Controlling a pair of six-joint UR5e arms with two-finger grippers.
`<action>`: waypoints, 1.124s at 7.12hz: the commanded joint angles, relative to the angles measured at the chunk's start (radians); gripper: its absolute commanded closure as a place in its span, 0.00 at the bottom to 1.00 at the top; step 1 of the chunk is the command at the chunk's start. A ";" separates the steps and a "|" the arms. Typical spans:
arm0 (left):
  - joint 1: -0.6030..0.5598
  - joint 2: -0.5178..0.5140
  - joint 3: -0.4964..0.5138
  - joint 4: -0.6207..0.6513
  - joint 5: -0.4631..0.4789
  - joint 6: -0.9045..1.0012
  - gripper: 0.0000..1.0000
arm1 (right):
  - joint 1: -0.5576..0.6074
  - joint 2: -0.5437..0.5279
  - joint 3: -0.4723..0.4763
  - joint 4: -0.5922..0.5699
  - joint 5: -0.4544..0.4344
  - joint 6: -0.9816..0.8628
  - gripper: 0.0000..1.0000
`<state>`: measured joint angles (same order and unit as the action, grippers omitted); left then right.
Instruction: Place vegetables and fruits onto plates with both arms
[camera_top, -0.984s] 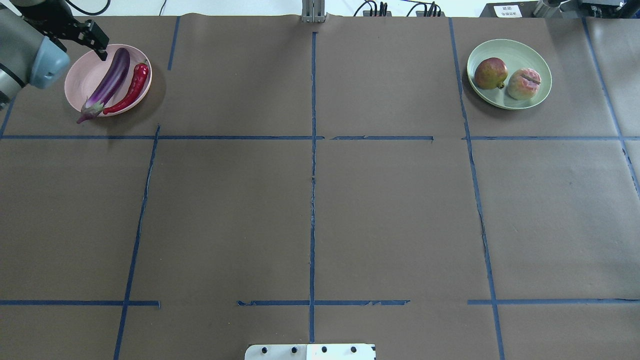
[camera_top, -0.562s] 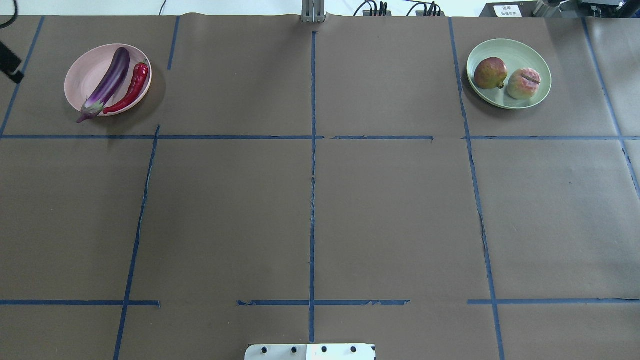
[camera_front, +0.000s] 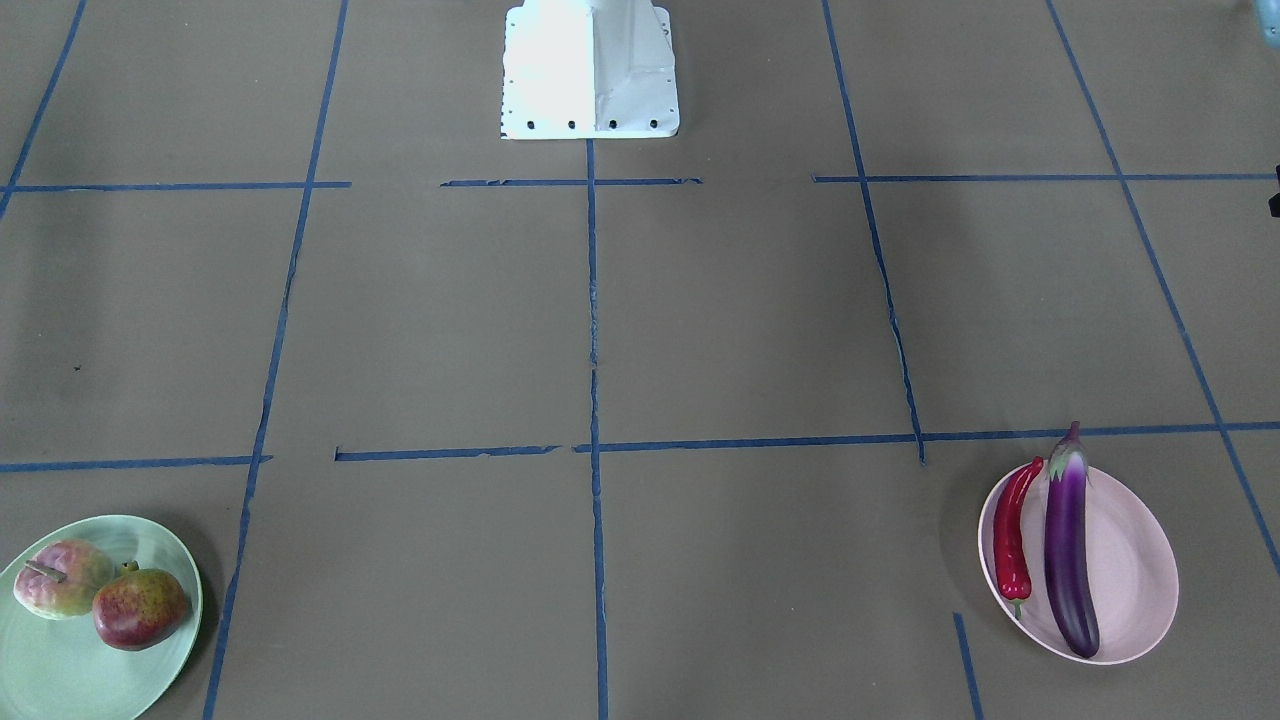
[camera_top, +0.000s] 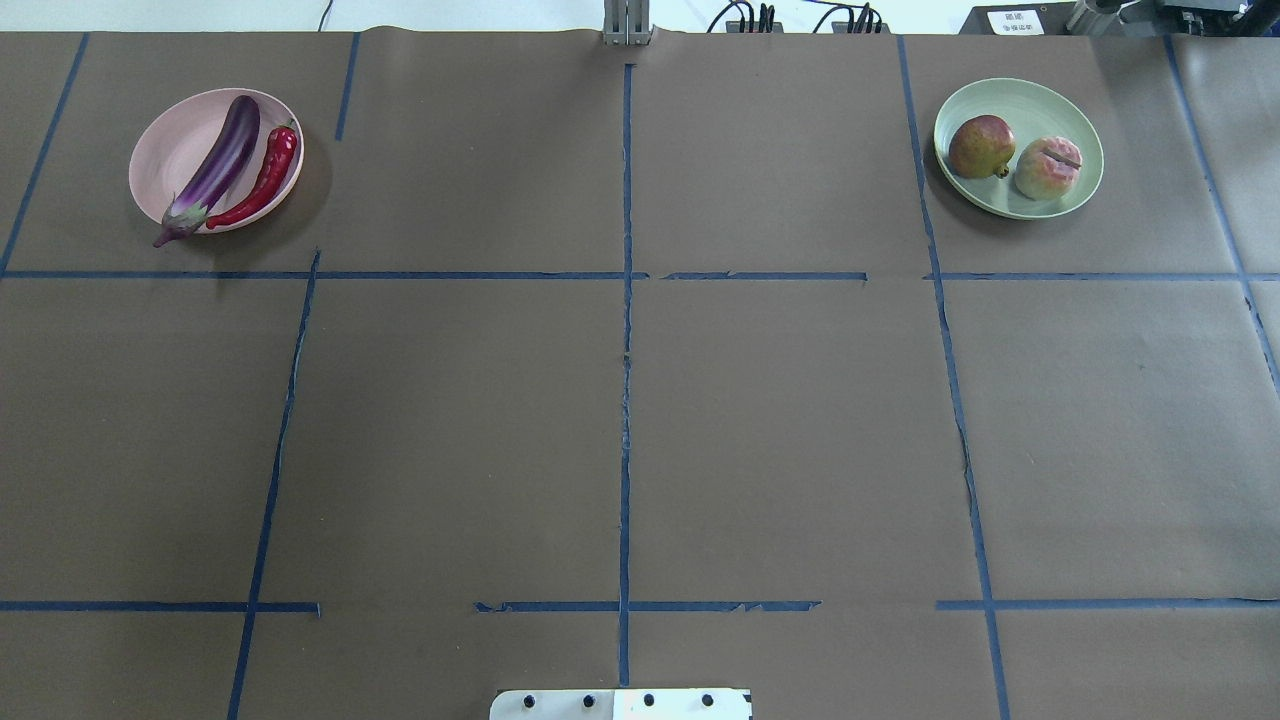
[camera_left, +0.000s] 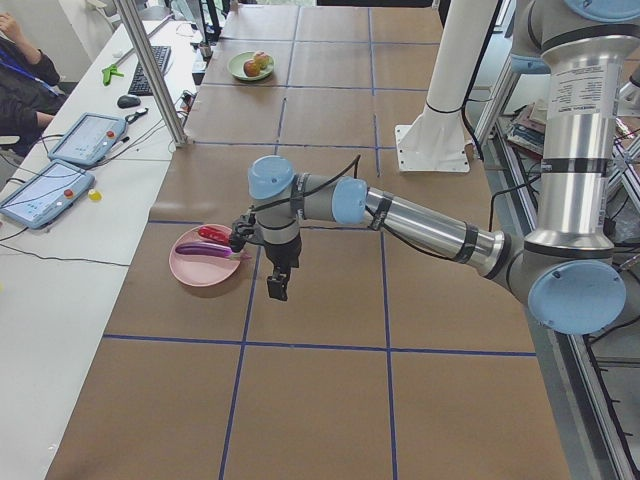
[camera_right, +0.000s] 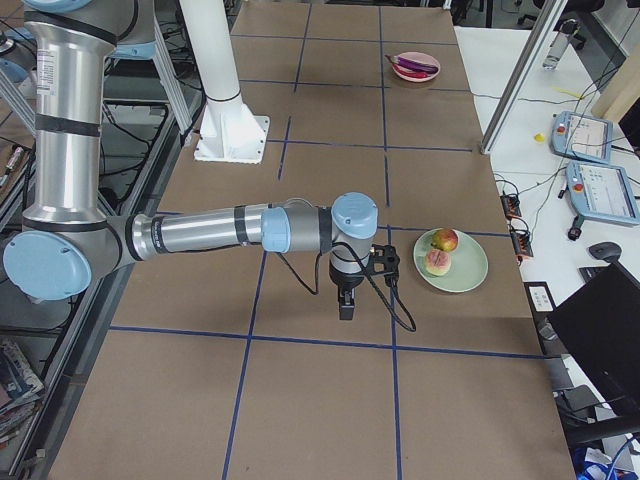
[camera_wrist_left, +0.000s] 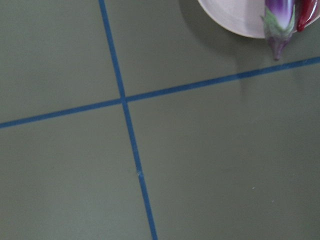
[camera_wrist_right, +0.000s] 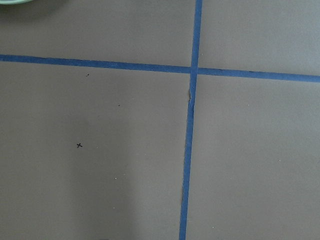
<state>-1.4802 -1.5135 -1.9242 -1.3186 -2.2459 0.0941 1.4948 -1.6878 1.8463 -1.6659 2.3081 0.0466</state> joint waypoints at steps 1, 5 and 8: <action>-0.047 0.108 0.005 -0.077 -0.001 0.049 0.00 | 0.001 -0.001 0.002 0.000 0.004 -0.001 0.00; -0.048 0.162 0.027 -0.117 -0.135 0.047 0.00 | 0.001 -0.009 0.007 0.000 0.005 0.001 0.00; -0.049 0.170 0.043 -0.107 -0.124 0.039 0.00 | 0.001 -0.029 0.020 0.000 0.002 0.007 0.00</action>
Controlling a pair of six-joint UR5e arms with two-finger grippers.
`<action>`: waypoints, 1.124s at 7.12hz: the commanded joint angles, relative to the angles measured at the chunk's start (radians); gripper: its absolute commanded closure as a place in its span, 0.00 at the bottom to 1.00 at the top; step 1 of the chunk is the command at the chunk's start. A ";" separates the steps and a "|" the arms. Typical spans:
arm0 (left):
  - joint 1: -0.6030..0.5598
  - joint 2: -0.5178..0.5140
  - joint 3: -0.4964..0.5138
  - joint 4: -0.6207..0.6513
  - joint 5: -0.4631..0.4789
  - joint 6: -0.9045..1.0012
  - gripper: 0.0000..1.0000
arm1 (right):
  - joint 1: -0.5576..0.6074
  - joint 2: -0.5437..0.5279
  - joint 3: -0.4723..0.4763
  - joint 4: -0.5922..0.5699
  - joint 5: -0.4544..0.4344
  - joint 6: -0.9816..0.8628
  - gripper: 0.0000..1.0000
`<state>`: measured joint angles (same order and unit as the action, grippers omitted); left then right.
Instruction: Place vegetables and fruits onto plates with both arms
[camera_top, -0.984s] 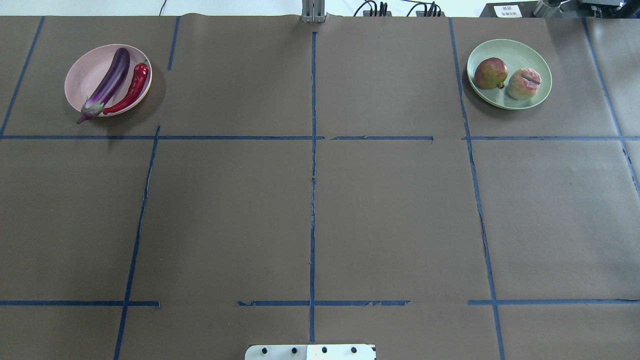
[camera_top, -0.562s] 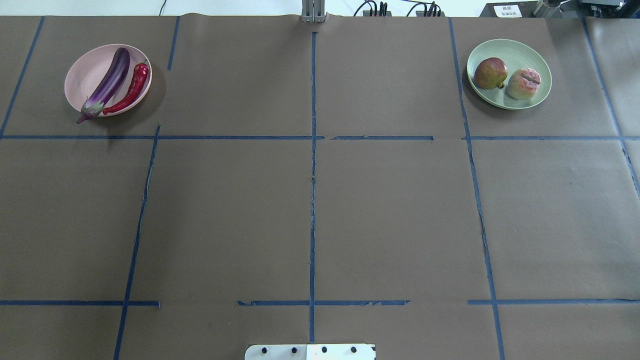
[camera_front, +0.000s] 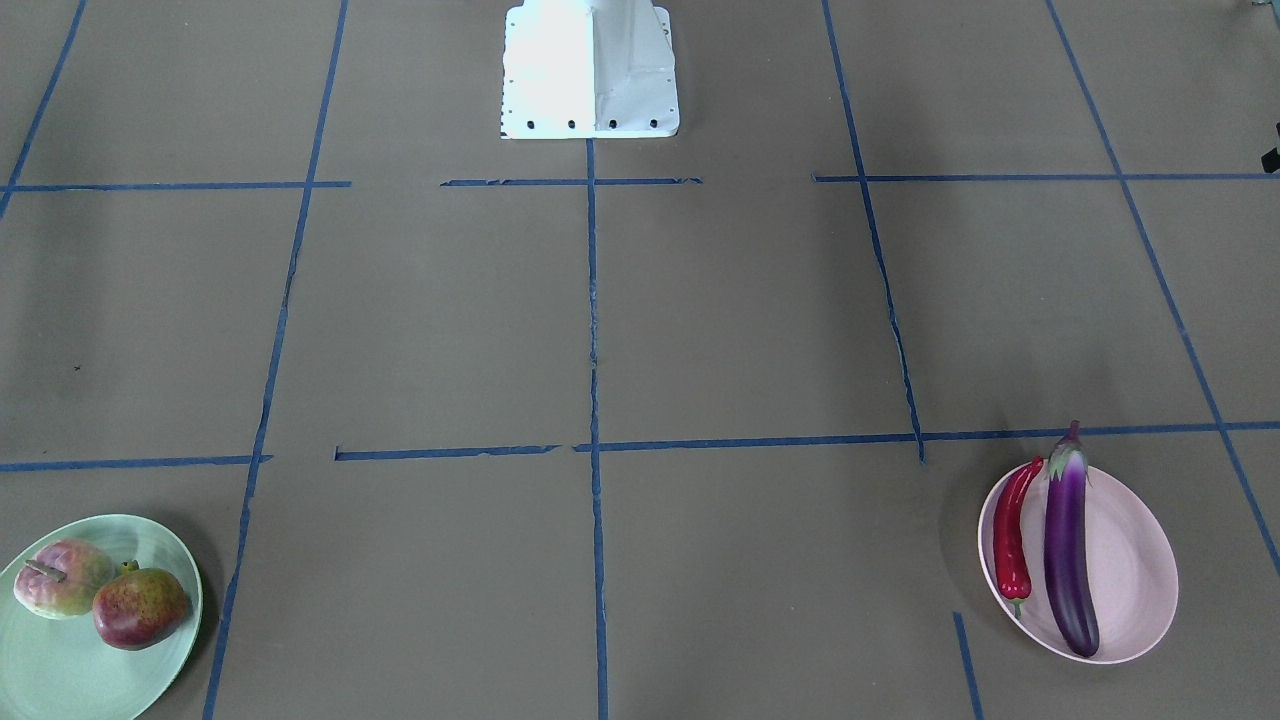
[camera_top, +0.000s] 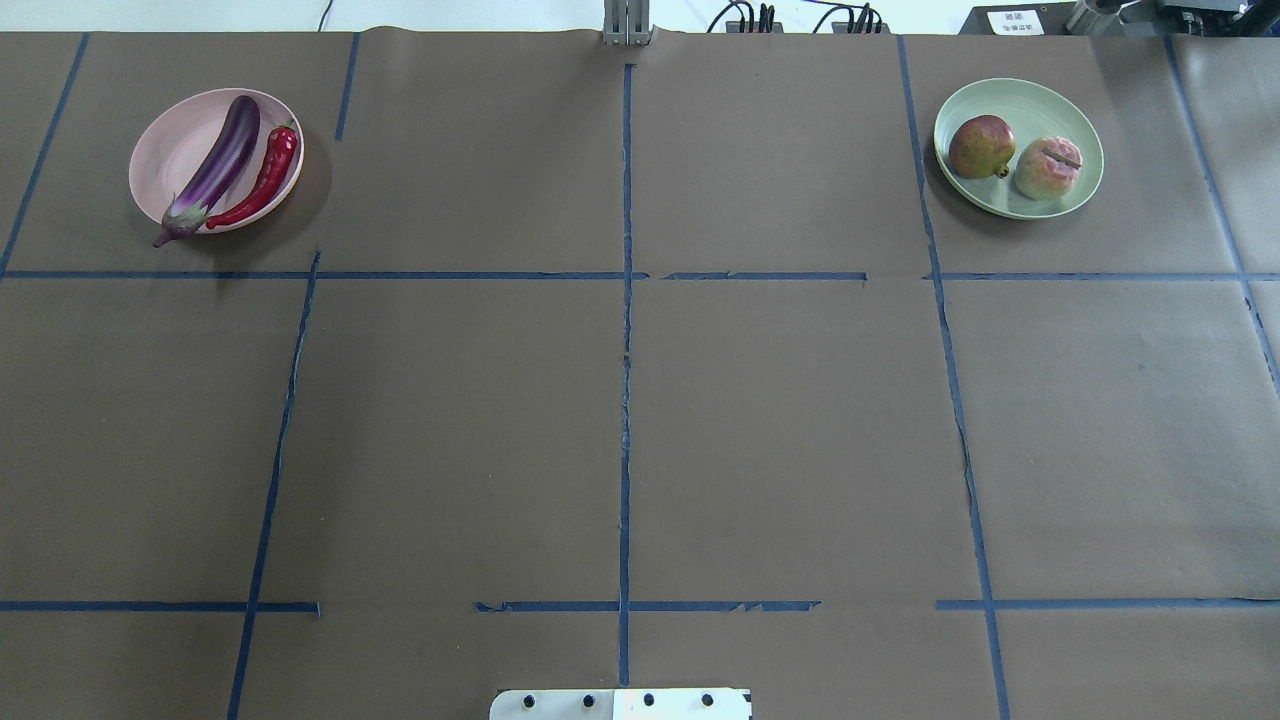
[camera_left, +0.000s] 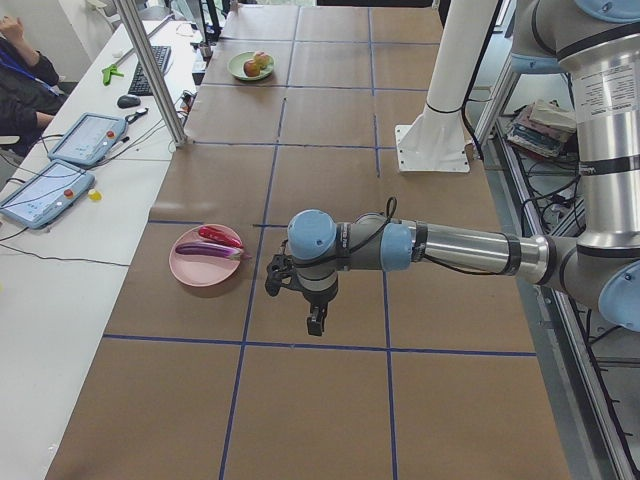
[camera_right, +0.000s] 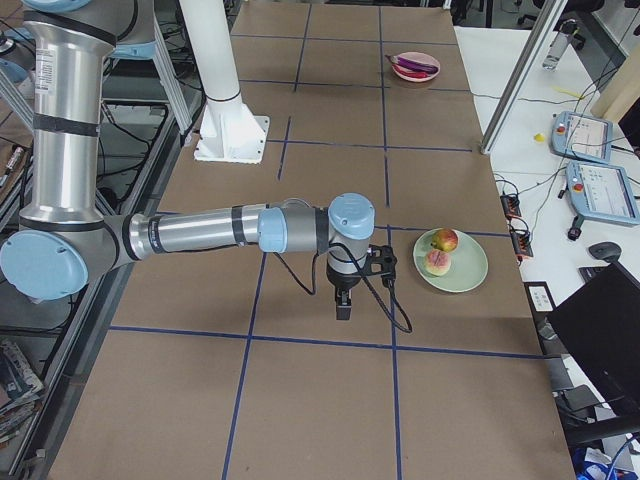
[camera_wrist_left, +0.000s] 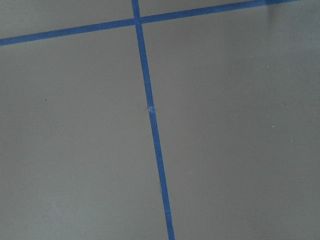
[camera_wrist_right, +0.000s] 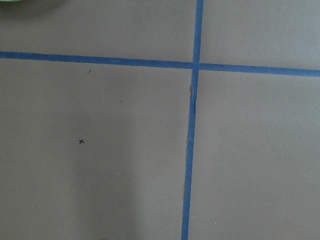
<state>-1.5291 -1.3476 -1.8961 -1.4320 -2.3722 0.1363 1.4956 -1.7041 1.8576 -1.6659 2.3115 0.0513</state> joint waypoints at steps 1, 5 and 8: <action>0.000 0.004 0.014 0.007 0.004 -0.003 0.00 | 0.002 -0.026 0.017 0.000 -0.004 0.002 0.00; 0.001 -0.001 0.005 0.004 0.004 -0.003 0.00 | 0.002 -0.035 0.019 0.002 -0.004 0.001 0.00; 0.001 -0.001 0.003 0.002 0.004 -0.001 0.00 | 0.002 -0.034 0.017 0.002 -0.004 0.002 0.00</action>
